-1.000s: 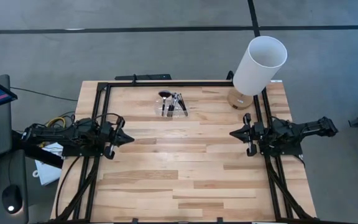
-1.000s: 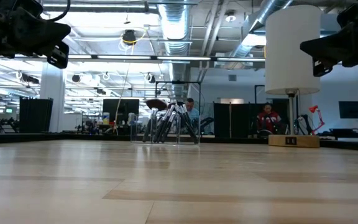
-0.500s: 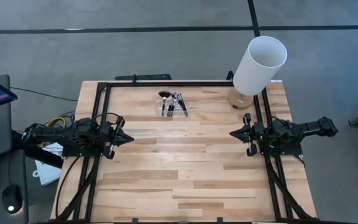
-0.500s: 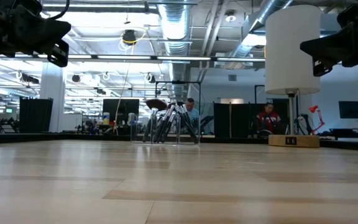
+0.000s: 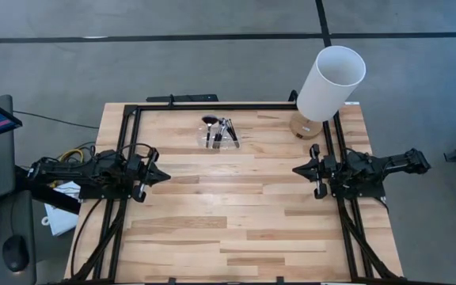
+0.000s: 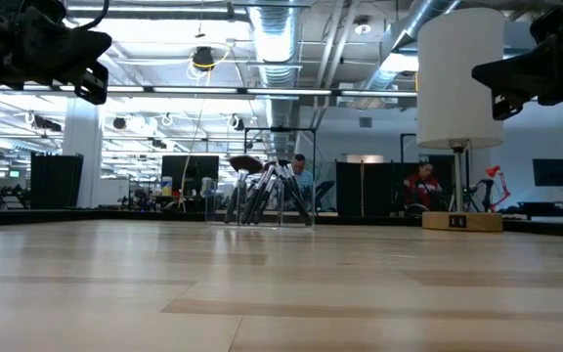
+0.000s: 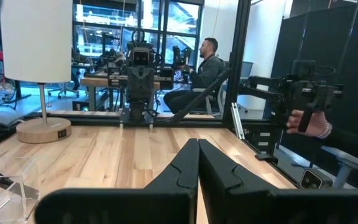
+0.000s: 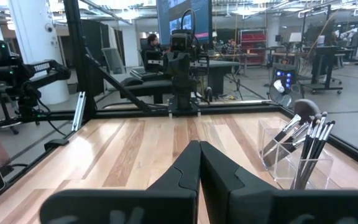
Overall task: Pick & Place Makeup Supplies
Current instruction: Return to Home Position
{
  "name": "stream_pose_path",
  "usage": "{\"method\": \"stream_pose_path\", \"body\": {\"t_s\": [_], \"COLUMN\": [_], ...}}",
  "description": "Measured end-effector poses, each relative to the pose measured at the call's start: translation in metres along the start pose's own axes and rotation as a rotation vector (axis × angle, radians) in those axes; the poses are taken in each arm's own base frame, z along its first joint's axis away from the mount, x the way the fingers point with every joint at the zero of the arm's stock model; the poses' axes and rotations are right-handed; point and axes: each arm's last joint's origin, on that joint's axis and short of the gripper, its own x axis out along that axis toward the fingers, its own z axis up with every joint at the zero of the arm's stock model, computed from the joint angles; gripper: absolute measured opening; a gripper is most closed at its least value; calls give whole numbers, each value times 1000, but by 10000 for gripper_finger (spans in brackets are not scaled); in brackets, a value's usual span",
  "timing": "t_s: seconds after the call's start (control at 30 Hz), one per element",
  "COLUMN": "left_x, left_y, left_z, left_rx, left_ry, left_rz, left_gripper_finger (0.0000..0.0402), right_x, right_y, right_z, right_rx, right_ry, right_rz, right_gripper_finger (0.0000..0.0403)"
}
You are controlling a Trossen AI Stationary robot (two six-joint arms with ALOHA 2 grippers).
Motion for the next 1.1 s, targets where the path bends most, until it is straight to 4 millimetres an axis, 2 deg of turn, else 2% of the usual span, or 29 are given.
{"method": "stream_pose_path", "body": {"t_s": [0.27, 0.53, 1.1], "left_x": [0, 0, 0], "left_y": [0, 0, 0], "left_z": [0, 0, 1], "left_rx": [1, 1, 2], "left_ry": [-4, -4, -11], "left_rz": [0, 0, 0], "left_gripper_finger": [6, 6, 6], "right_x": [0, 0, 0], "right_y": [0, 0, 0], "right_z": [0, 0, 0], "right_rx": [2, 190, 192], "right_ry": [0, 0, 0], "right_rz": [1, 4, 4], "right_gripper_finger": [0, 0, 0]}}
